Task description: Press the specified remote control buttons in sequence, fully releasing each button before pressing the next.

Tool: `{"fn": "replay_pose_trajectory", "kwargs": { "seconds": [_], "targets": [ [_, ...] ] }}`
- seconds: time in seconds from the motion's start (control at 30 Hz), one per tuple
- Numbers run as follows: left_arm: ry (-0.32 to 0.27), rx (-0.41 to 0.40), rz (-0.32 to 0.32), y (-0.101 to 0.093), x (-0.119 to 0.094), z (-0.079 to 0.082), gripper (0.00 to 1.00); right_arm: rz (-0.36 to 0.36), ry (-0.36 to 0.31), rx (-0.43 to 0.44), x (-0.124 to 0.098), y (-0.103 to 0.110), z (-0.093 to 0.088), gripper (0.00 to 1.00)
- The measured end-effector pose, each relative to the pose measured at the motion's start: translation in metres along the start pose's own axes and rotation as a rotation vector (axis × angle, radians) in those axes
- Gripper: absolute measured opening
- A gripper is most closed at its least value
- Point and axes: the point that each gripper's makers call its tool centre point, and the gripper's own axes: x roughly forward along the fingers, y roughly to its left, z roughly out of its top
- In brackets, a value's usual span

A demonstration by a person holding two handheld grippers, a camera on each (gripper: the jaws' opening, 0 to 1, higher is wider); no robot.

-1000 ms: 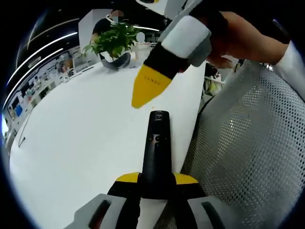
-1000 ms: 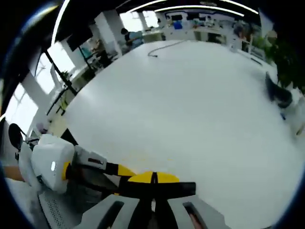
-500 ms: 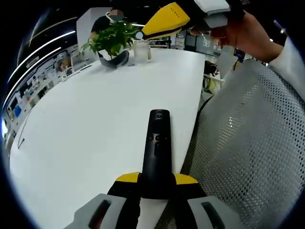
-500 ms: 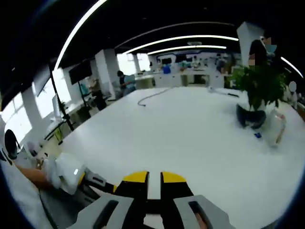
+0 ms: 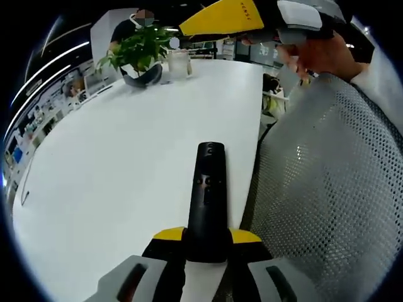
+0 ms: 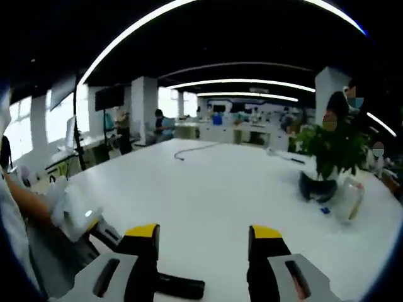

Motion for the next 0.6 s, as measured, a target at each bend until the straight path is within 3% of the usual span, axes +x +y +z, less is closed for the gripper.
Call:
{"fn": "replay_pose_trajectory", "kwargs": {
  "seconds": [0.13,0.2,0.6],
  "targets": [
    [0.014,0.022,-0.015,0.003,0.0,0.001,0.24,-0.015,-0.014,0.005,0.004,-0.005,0.0,0.8],
    [0.023,0.038,-0.023,0.004,0.001,0.001,0.24,-0.029,-0.013,0.008,0.003,-0.008,-0.001,0.86],
    [0.067,0.09,-0.077,0.018,0.0,-0.001,0.23,-0.041,0.004,0.046,0.005,-0.014,-0.006,0.87]
  ]
}}
